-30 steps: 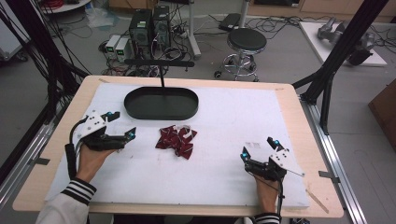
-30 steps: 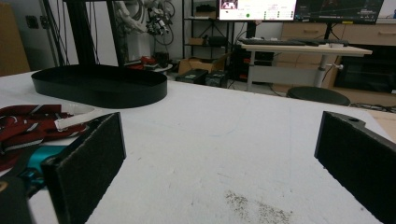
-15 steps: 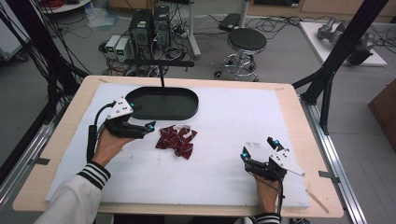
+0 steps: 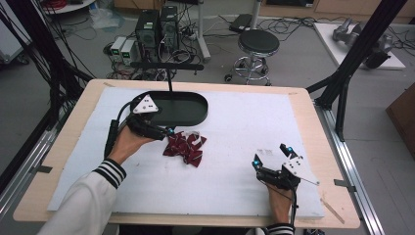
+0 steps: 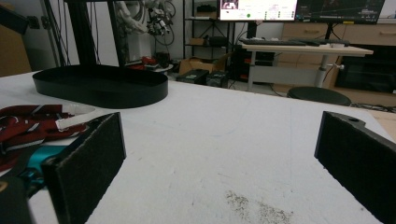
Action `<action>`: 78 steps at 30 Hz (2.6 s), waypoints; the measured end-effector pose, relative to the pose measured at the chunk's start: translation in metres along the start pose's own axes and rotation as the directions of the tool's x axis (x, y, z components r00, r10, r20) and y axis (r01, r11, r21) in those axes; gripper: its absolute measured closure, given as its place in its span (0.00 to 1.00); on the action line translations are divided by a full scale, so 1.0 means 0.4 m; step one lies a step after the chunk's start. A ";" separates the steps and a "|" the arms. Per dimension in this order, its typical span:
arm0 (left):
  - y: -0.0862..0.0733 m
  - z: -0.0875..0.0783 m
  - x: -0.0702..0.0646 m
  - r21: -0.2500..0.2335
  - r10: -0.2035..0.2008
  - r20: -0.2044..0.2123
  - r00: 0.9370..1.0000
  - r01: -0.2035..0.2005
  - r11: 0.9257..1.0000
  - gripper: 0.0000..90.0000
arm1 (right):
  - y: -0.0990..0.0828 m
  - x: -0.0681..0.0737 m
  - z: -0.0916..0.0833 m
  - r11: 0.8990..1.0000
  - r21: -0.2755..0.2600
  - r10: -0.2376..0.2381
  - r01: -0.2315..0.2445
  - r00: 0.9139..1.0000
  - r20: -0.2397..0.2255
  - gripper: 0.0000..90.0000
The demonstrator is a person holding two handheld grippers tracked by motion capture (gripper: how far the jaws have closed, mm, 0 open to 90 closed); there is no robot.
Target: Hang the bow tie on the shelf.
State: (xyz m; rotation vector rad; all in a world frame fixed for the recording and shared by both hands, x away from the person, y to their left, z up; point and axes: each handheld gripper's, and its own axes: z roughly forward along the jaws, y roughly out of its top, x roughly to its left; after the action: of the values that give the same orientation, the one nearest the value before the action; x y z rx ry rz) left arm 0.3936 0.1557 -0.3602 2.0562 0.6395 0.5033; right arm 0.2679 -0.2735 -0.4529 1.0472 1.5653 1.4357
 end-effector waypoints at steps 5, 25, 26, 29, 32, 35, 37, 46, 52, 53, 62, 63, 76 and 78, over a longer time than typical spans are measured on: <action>0.012 0.031 -0.010 0.026 0.009 0.028 1.000 -0.010 1.000 0.19 | 0.000 0.000 0.000 1.000 -0.002 -0.006 0.006 1.000 0.001 0.01; 0.026 0.147 -0.027 0.269 0.026 0.081 0.996 -0.047 0.962 0.30 | 0.000 -0.001 0.000 1.000 -0.007 -0.006 0.006 1.000 0.003 0.01; 0.027 0.150 -0.026 0.275 0.028 0.081 0.996 -0.050 0.960 0.31 | 0.000 -0.001 0.000 1.000 -0.007 -0.006 0.006 1.000 0.003 0.01; 0.028 0.169 -0.023 0.325 0.014 0.077 0.997 -0.038 0.945 0.34 | 0.000 -0.002 0.000 1.000 -0.007 -0.005 0.005 1.000 0.003 0.01; 0.030 0.179 -0.022 0.353 0.006 0.077 0.997 -0.033 0.935 0.36 | 0.000 -0.001 0.000 1.000 -0.008 -0.002 0.002 1.000 0.004 0.01; 0.031 0.192 -0.025 0.394 -0.001 0.059 0.998 -0.022 0.919 0.42 | 0.000 -0.002 -0.001 1.000 -0.006 0.003 -0.003 1.000 0.003 0.01; 0.030 0.195 -0.024 0.403 -0.002 0.060 0.998 -0.022 0.915 0.45 | -0.001 -0.002 -0.001 1.000 -0.007 0.004 -0.004 1.000 0.002 0.01; 0.019 0.224 -0.022 0.473 -0.049 0.036 0.998 0.026 0.881 0.50 | -0.001 -0.004 -0.002 1.000 -0.014 0.004 -0.004 1.000 0.002 0.01; 0.014 0.231 -0.019 0.496 -0.070 0.031 0.997 0.045 0.867 0.55 | -0.001 -0.004 -0.003 1.000 -0.013 0.010 -0.010 1.000 0.001 0.01; 0.014 0.231 -0.019 0.496 -0.073 0.032 0.997 0.048 0.867 0.57 | -0.001 -0.004 -0.003 1.000 -0.013 0.009 -0.009 1.000 0.001 0.01; 0.013 0.243 -0.020 0.525 -0.078 0.038 0.996 0.046 0.850 0.65 | -0.001 -0.005 -0.002 1.000 -0.017 0.010 -0.010 1.000 0.005 0.01; 0.013 0.246 -0.021 0.530 -0.081 0.038 0.996 0.048 0.847 0.67 | -0.001 -0.005 -0.002 1.000 -0.016 0.012 -0.012 1.000 0.004 0.01; 0.008 0.257 -0.025 0.561 -0.080 0.043 0.996 0.042 0.826 0.85 | -0.001 -0.004 -0.003 1.000 -0.014 0.014 -0.014 1.000 0.001 0.01; 0.009 0.258 -0.026 0.558 -0.081 0.039 0.996 0.046 0.828 0.86 | -0.001 -0.004 -0.003 1.000 -0.015 0.013 -0.013 1.000 0.001 0.01</action>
State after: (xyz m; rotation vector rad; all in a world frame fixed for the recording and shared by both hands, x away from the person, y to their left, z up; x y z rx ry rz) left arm 0.4451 0.0817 -0.4114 2.5761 0.8945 0.2208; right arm 0.2675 -0.2755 -0.4533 1.0512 1.5475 1.4533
